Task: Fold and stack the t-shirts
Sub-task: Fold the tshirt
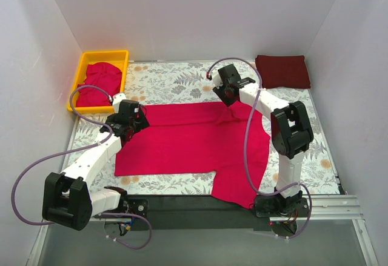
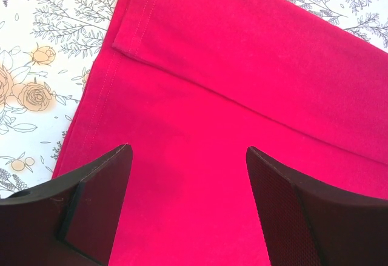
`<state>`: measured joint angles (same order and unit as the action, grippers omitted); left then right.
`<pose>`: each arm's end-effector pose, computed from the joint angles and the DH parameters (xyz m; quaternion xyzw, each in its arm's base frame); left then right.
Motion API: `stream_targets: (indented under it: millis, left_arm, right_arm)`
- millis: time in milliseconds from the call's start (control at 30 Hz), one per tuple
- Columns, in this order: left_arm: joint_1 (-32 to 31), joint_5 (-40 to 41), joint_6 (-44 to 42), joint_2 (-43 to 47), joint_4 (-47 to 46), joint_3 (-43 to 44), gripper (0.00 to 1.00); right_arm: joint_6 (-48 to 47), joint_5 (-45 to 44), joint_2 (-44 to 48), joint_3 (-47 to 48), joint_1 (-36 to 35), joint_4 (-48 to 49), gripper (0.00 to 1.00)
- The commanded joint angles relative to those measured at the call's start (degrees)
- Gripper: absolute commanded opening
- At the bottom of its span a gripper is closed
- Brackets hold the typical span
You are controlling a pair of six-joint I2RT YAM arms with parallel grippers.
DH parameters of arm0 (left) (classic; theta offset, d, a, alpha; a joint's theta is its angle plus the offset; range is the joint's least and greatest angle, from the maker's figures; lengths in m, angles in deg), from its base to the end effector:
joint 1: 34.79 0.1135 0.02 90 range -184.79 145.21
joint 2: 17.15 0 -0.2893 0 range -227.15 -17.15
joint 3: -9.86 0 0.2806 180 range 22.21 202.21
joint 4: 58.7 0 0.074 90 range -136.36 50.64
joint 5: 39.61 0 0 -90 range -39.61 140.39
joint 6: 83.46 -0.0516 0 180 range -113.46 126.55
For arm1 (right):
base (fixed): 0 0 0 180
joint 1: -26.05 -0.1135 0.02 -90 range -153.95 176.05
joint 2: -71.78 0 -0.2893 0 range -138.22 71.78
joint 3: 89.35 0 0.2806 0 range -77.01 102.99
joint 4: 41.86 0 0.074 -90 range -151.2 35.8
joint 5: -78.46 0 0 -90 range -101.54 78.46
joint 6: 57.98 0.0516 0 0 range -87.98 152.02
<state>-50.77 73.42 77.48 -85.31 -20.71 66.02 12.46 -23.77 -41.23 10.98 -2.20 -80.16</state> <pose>0.2603 -0.0535 0.2306 -0.4855 0.7854 -0.0944 0.3723 0.4326 0.2200 0.2215 -0.3473 0.8712 -0.0750 0.3387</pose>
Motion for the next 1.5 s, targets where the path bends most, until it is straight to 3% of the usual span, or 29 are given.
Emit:
stream_targets:
  millis: [0,167,400,700,1000,1467]
  left_arm:
    - [-0.4,-1.0,-0.9,0.5,-0.6,-0.2,0.75]
    - [-2.5,-8.6,-4.6,1.5,-4.5,0.3,0.75]
    - [-17.4,-12.9,-11.5,-5.3,-8.9,7.9,0.75]
    - [-30.6,-14.4,-30.7,-23.8,-21.7,18.9,0.74]
    - [-32.2,-18.2,-38.8,-36.2,-28.6,26.6,0.66]
    - [-33.1,-21.5,-41.4,-39.6,-32.0,26.6,0.65]
  right_arm:
    - [5.4,-1.2,3.7,1.2,0.7,0.9,0.43]
    - [15.4,5.4,13.0,-9.2,6.2,3.5,0.45]
    - [33.5,22.9,24.1,-26.4,18.6,13.2,0.48]
    - [43.4,29.2,22.0,-32.0,21.0,20.0,0.47]
    - [50.0,30.1,19.2,-34.5,21.4,23.5,0.47]
    - [52.9,30.9,14.3,-35.5,21.4,28.7,0.45]
